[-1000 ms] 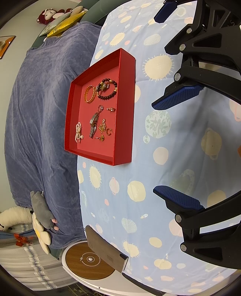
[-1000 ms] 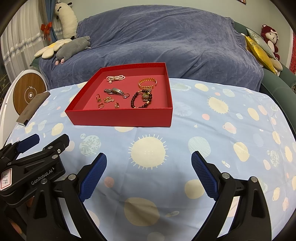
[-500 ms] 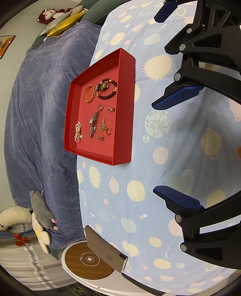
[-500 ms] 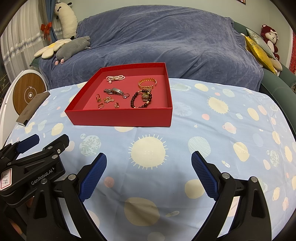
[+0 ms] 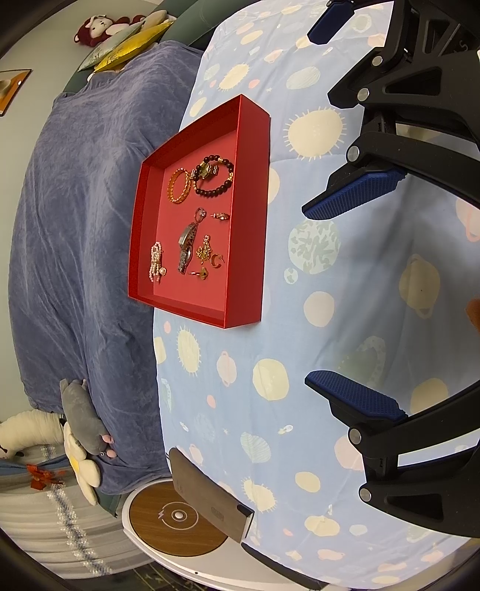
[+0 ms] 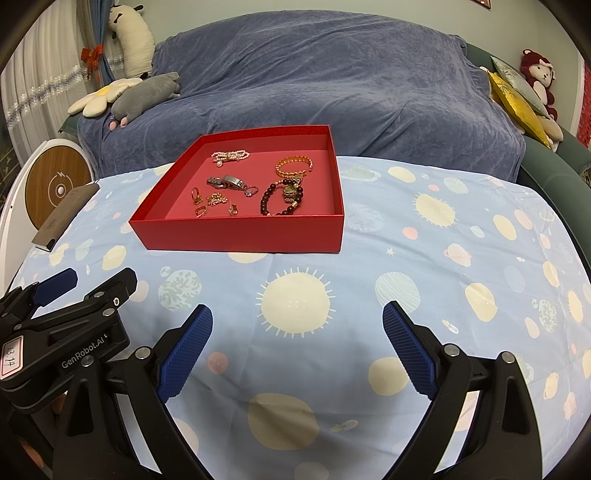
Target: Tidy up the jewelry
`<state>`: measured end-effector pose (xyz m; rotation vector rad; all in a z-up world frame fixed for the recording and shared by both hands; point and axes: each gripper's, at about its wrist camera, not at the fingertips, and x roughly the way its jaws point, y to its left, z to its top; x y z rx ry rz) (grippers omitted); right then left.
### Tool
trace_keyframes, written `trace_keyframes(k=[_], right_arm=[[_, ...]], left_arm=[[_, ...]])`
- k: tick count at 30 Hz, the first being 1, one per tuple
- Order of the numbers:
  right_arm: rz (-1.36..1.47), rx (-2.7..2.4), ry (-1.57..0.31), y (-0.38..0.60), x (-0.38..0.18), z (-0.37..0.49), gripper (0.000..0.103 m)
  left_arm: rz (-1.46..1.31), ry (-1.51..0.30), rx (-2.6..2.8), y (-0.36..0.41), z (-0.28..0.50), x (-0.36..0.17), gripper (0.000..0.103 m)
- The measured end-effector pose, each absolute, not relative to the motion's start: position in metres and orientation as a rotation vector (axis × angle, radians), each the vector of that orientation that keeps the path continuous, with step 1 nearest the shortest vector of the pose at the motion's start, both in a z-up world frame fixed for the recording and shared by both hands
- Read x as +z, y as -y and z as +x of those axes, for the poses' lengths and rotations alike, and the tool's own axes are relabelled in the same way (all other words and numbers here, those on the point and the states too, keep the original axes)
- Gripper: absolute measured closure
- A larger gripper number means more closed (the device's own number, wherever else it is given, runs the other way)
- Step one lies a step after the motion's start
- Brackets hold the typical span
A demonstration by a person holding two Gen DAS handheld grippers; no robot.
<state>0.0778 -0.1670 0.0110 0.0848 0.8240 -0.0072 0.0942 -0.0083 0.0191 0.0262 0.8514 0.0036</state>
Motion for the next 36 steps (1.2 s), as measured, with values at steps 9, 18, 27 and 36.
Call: trace_keyframes(k=[9,18,27,36], right_arm=[[0.086,-0.007,-0.824,0.167,0.0109,0.0777,0.012],[0.086,-0.007,-0.823,0.167,0.0108,0.0775,0.012],[0.086,-0.007,-0.823,0.1669,0.0106,0.0777,0.012],[0.087,-0.005,-0.823,0.1671,0.0103,0.0775,0.012]], left_arm=[[0.028,-0.854,0.007,0.009,0.0933,0.0197,0.022],[0.038,-0.85,0.013,0.0099,0.0929,0.0211,0.022],[0.042,-0.849,0.016,0.01,0.0918,0.0226,0.022],[0.025,-0.864,0.009,0.0082,0.0918,0.0216,0.022]])
